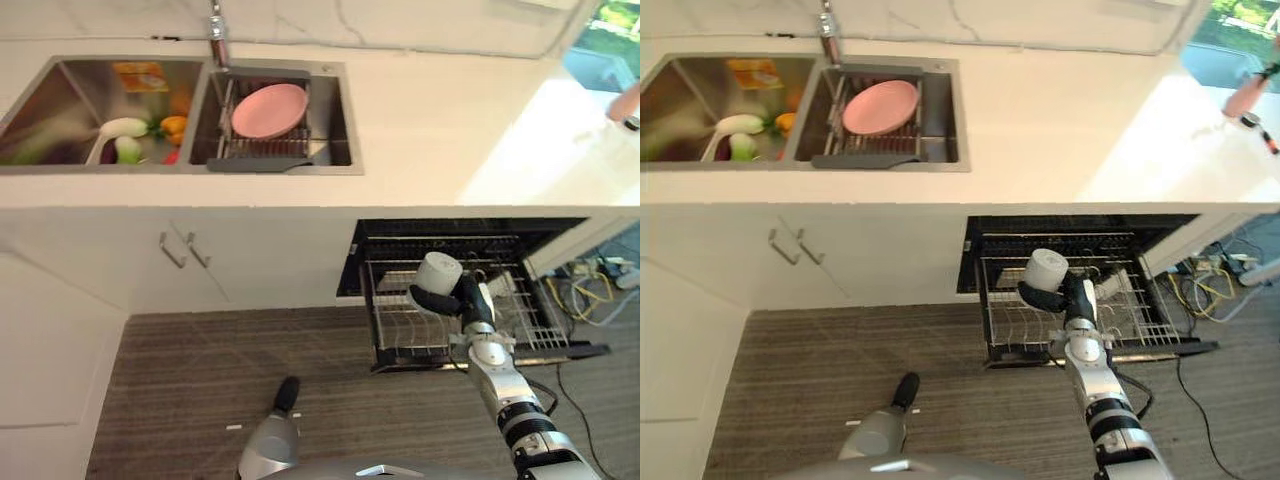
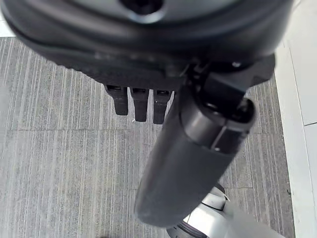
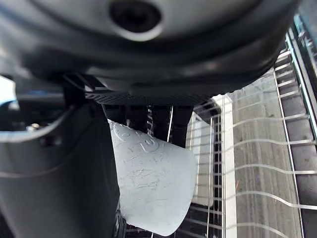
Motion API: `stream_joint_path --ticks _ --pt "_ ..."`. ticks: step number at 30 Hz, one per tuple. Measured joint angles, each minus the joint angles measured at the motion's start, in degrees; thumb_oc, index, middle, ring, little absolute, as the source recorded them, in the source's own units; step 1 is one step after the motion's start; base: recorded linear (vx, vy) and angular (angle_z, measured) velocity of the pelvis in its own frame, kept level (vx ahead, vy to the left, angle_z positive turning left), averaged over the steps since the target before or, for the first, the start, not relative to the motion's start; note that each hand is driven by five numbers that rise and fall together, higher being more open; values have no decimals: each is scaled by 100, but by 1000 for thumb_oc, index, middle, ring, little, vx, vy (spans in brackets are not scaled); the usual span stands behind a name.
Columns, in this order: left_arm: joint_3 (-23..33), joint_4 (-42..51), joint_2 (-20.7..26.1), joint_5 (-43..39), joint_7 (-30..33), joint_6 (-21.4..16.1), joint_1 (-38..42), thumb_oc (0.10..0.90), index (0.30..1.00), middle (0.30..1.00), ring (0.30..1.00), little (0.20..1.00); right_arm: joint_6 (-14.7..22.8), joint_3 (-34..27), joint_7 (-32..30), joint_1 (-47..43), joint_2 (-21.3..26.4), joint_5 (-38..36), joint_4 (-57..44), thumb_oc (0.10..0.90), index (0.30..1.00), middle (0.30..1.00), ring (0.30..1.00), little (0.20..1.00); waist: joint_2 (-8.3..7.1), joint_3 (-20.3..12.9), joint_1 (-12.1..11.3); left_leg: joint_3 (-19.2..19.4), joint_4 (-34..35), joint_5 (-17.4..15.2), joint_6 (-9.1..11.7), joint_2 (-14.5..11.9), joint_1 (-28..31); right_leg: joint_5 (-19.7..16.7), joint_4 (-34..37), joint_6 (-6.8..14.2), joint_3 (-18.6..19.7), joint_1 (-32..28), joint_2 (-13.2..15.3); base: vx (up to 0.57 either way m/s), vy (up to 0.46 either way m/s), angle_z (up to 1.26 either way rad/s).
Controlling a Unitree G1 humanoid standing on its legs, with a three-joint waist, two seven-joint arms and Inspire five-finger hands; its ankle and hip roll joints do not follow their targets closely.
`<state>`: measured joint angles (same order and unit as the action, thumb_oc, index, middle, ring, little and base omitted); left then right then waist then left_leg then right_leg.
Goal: Place the dishes in the dishwasher.
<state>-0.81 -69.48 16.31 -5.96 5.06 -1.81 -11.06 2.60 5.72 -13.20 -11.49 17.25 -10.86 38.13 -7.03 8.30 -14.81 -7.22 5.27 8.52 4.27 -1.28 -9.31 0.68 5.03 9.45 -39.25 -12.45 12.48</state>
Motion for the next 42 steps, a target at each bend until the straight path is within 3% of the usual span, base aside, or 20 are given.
stream_joint_path --ticks 5,9,10,15,22,25,30,35,38,40,42 --pt "-21 -71 14 -5 -21 -2 394 800 900 900 900 900 -247 262 -6 -963 7 192 1749 400 300 300 300 300 -17 77 -46 -53 -1 51 -17 81 -192 -1 9 -2 -311 -38 8 10 7 33" --pt "-67 -178 7 -6 -69 12 532 800 900 900 900 900 -292 333 12 -1381 -158 240 2664 400 300 300 300 300 -25 113 -117 -65 -2 71 -40 139 -193 -24 1 -34 -334 -60 49 14 12 13" --pt "-65 -176 8 -6 -87 38 562 800 900 900 900 900 -400 351 18 -1481 -218 251 2962 800 900 900 900 900 -24 114 -143 -81 -2 80 -46 155 -197 -40 -1 -57 -343 -63 60 15 14 6" --pt "-63 -186 13 -3 -127 79 607 800 900 900 900 900 -525 424 64 -1588 -358 409 3865 800 900 900 900 900 -20 112 -197 -113 -3 80 -92 167 -183 -88 -18 -124 -422 -79 60 11 6 3" --pt "-47 -324 10 -3 -73 116 653 800 900 900 900 900 -539 378 35 -1571 -369 398 3743 800 900 900 900 900 -9 105 -141 -81 -4 60 -89 150 -64 -88 -17 -123 -411 -168 65 0 6 -2" --pt "15 -321 0 -11 63 121 621 800 900 900 900 900 -553 -2 -108 -1357 -377 326 2821 800 900 900 900 900 6 100 -22 94 -3 8 -54 109 31 -88 -9 -123 -275 -159 95 -17 -1 -29" --pt "232 -143 -6 -37 300 68 610 800 900 900 900 900 -351 -104 -416 -837 -167 230 1301 800 900 900 900 900 67 73 102 221 -2 -1 -45 58 111 -87 12 -124 -220 -171 93 -13 -21 -16" --pt "485 -30 -59 -138 396 97 566 800 900 900 900 900 -206 -530 -484 340 117 179 -1428 800 900 900 900 900 152 64 307 417 -2 -14 -21 -51 241 -86 -4 -124 32 -152 92 -22 -78 -22" --pt "692 -51 -180 -320 461 111 489 800 900 900 900 900 18 -613 -460 946 48 180 -2770 800 900 900 900 900 253 67 546 600 -2 -47 37 -212 363 -35 1 -174 307 -102 31 -19 -103 -44" --pt "690 -35 -256 -368 454 106 467 800 900 900 900 900 171 -598 -419 1085 43 186 -3272 800 900 900 900 900 331 73 664 877 -2 -15 88 -373 417 14 54 -96 612 -10 -75 -86 -131 -72" --pt "545 48 -354 -363 438 90 446 800 900 900 900 900 287 -639 -372 1192 100 182 -3437 800 900 900 900 900 552 56 894 968 -17 66 225 -546 418 70 55 -25 746 37 -261 -236 -116 -35"
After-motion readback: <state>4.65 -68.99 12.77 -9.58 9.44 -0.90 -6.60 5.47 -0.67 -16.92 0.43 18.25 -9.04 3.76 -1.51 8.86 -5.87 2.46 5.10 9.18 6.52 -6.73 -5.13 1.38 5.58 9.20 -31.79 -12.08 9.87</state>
